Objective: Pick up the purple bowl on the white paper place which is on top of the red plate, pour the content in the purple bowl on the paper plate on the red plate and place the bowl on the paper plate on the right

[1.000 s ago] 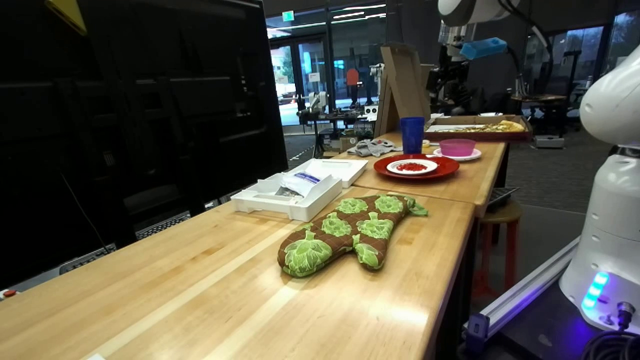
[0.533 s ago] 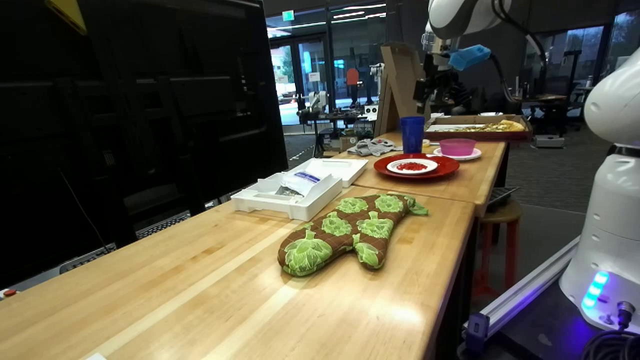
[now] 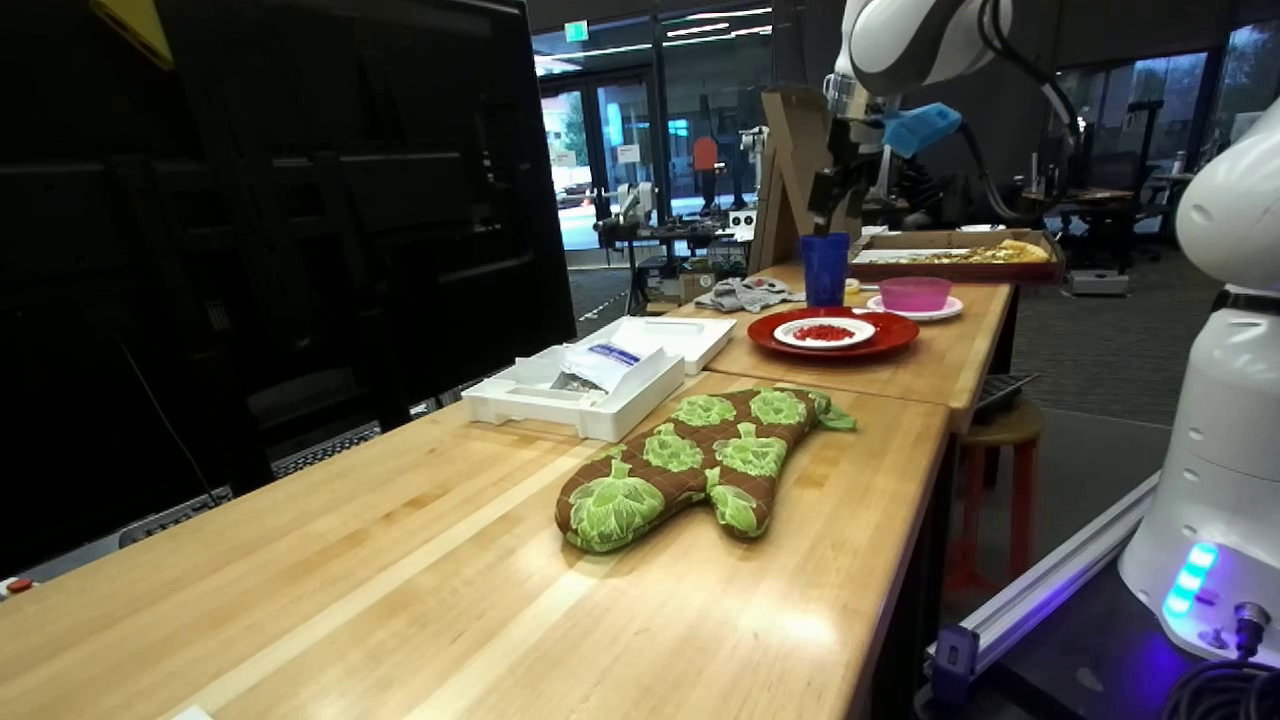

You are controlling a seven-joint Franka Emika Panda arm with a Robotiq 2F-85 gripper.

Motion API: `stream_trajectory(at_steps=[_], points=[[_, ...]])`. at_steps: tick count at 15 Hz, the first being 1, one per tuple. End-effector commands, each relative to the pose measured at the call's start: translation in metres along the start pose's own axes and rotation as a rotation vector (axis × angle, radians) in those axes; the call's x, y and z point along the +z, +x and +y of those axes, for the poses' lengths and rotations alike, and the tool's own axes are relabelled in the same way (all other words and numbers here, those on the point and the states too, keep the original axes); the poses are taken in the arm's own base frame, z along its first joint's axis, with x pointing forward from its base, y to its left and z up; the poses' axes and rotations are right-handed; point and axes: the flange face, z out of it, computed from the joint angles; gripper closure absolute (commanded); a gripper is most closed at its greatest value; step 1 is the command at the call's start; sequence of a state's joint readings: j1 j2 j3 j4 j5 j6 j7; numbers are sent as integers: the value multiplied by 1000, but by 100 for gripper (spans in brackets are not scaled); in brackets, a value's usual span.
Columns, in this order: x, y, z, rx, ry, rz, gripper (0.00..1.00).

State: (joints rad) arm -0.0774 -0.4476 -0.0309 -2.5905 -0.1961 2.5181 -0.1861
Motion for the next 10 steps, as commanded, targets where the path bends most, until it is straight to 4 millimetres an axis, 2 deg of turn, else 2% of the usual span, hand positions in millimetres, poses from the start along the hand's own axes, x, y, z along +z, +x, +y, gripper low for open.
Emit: stream_trajectory(at_steps=[1, 10], points=[[2, -3, -8, -7, -1, 28, 0], [4, -2, -6, -9, 3, 19, 0]])
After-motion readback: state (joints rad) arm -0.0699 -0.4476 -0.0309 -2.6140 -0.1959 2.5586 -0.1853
